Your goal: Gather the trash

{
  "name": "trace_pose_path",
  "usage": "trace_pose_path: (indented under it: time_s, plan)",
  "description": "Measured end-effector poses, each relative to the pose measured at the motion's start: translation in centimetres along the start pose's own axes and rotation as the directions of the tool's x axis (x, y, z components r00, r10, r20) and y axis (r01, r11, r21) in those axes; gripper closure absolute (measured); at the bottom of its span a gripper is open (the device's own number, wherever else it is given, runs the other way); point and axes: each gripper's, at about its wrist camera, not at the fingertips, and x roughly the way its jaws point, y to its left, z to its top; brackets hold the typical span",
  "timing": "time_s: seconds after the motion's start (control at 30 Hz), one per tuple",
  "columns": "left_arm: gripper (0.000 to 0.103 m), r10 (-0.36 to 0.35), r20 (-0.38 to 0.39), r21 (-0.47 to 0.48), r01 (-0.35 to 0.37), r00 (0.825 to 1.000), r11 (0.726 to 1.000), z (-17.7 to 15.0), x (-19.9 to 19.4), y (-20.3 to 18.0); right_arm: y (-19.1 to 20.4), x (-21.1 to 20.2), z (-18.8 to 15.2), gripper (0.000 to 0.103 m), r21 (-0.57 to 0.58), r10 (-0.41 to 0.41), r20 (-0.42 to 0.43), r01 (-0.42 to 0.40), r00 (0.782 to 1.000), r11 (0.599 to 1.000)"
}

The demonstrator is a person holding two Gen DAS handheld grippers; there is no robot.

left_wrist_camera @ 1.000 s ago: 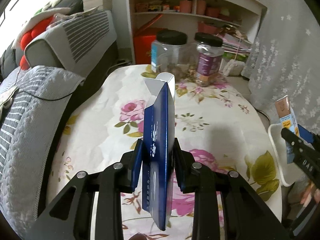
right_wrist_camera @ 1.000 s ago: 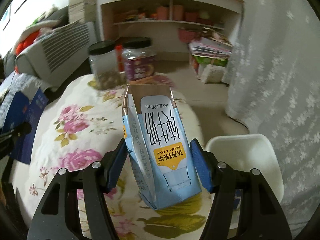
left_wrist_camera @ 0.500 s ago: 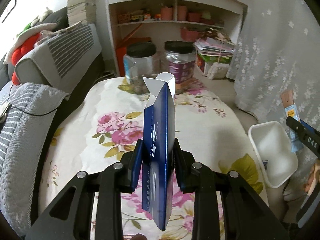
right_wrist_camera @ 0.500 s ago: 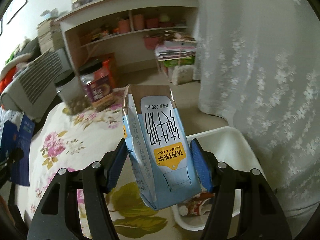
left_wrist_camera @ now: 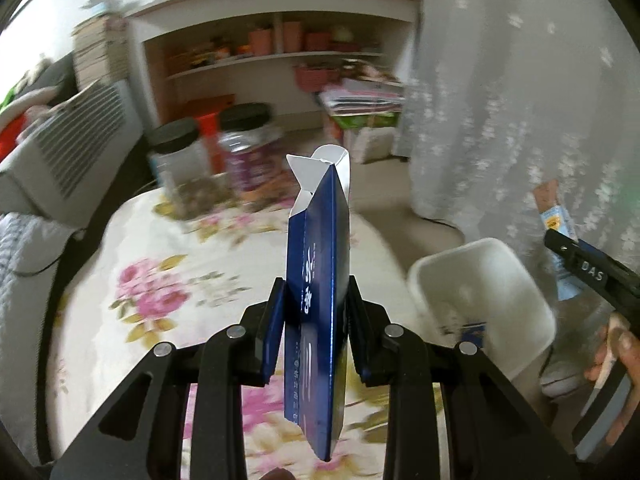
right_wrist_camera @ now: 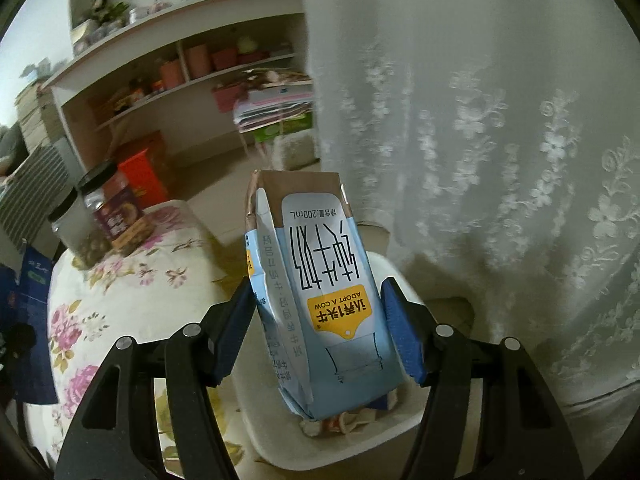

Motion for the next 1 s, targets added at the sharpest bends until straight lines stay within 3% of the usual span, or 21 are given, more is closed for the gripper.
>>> trace_pose_path:
  time_s: [0.07,0.13,0.43,0.63,0.83,1.0]
  plan:
    - [0.074,-0.025,0.004,0.027,0.025,1.0,0.999,0.5,0.4,-2.6,-1.7,-0.2,0.3,0.034,0.031,-0.012,0.005,0.012,1.0,0.999]
    - [0.074,-0.051,0.003,0.044,0.051,0.999,0.998,1.0,0.9,-4.8,-3.6,-0.4,0.5,0.02,0.081,-0.021,0.012,0.02,1.0,0.997]
    - [0.071,-0.131,-0.021,0.144,0.133,0.991,0.981,2.4,3.0,-14.1,-11.6,-1.9,0.8,0.016,0.292,-0.051,0.04,0.037,0.998,0.956]
    - [0.053,-0.172,-0.033,0.198,0.175,0.985,0.964,2.9,3.9,-19.0,-15.9,-2.2,0.1,0.015,0.375,-0.097,0.024,0.081,0.995,0.923]
    - [0.036,-0.178,-0.032,0.232,0.181,0.983,0.956,2.3,3.3,-20.2,-17.6,-2.3,-0.6,0.012,0.408,-0.127,0.006,0.114,0.992,0.906]
    - [0.028,-0.136,-0.003,0.226,0.133,0.991,0.965,1.8,2.4,-18.5,-15.3,-3.0,-0.4,0.008,0.347,-0.142,0.031,0.122,0.989,0.93]
